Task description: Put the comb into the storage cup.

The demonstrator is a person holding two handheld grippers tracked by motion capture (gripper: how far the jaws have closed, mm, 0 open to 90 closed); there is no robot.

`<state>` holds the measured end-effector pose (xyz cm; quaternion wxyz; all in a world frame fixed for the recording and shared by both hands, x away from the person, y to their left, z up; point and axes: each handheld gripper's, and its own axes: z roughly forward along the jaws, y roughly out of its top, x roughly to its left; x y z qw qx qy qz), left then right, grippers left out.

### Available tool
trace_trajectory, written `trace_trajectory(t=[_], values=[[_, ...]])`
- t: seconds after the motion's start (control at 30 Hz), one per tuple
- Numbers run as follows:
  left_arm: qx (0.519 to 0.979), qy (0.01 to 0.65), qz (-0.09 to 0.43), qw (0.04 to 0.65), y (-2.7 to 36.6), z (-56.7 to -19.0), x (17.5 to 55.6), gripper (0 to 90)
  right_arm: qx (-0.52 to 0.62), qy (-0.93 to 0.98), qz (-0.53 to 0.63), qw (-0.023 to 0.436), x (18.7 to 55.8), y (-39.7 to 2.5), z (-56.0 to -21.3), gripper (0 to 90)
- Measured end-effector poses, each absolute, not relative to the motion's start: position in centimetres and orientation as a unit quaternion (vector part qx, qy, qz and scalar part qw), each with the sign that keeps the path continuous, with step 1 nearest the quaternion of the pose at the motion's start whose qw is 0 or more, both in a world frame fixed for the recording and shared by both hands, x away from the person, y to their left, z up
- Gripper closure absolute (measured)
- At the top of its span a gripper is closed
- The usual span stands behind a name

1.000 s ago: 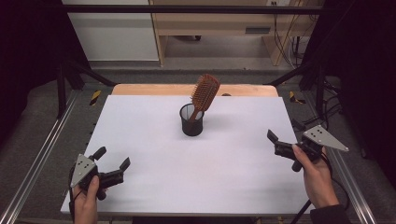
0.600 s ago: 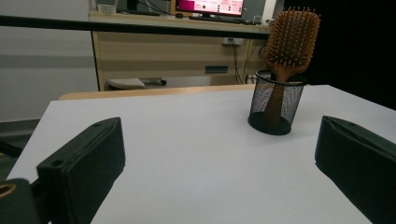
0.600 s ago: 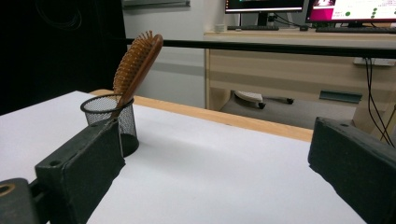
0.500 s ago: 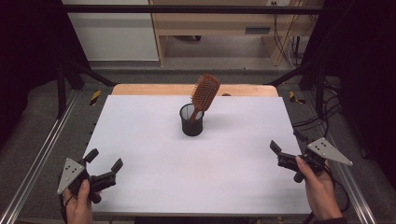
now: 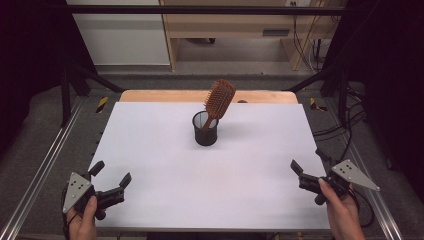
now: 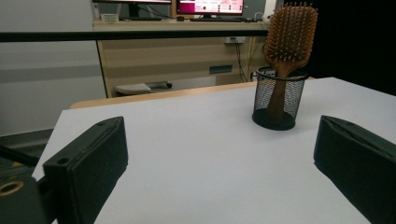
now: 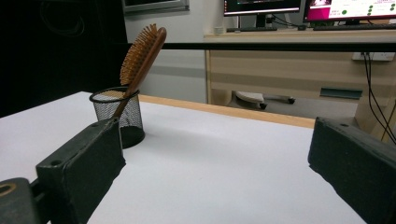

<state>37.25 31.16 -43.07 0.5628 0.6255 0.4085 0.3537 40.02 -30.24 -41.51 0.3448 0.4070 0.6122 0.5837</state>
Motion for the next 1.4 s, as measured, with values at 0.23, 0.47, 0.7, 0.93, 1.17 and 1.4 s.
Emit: trace_trajectory(t=[0.23, 0.47, 0.7, 0.93, 1.17, 1.4], values=[[0.616, 0.412, 0.348, 0.574, 31.6, -43.2, 37.2, 2.7, 0.405, 0.613, 0.581, 0.350, 39.4, -29.6, -42.3, 1.6], [0.614, 0.409, 0.346, 0.580, 31.6, -43.2, 37.3, 2.6, 0.405, 0.620, 0.581, 0.339, 39.3, -28.8, -43.0, 1.7], [0.617, 0.407, 0.343, 0.579, 31.5, -43.4, 37.4, 2.6, 0.400, 0.626, 0.583, 0.328, 39.6, -27.9, -43.5, 2.3], [0.623, 0.401, 0.340, 0.579, 31.3, -43.4, 37.5, 2.4, 0.393, 0.636, 0.583, 0.319, 39.9, -27.1, -43.9, 2.4], [0.620, 0.404, 0.342, 0.579, 31.5, -43.5, 37.5, 2.5, 0.383, 0.647, 0.582, 0.311, 39.9, -26.2, -44.4, 3.3], [0.619, 0.404, 0.342, 0.580, 31.8, -43.5, 37.6, 2.5, 0.376, 0.651, 0.584, 0.305, 40.2, -25.5, -44.7, 3.2]])
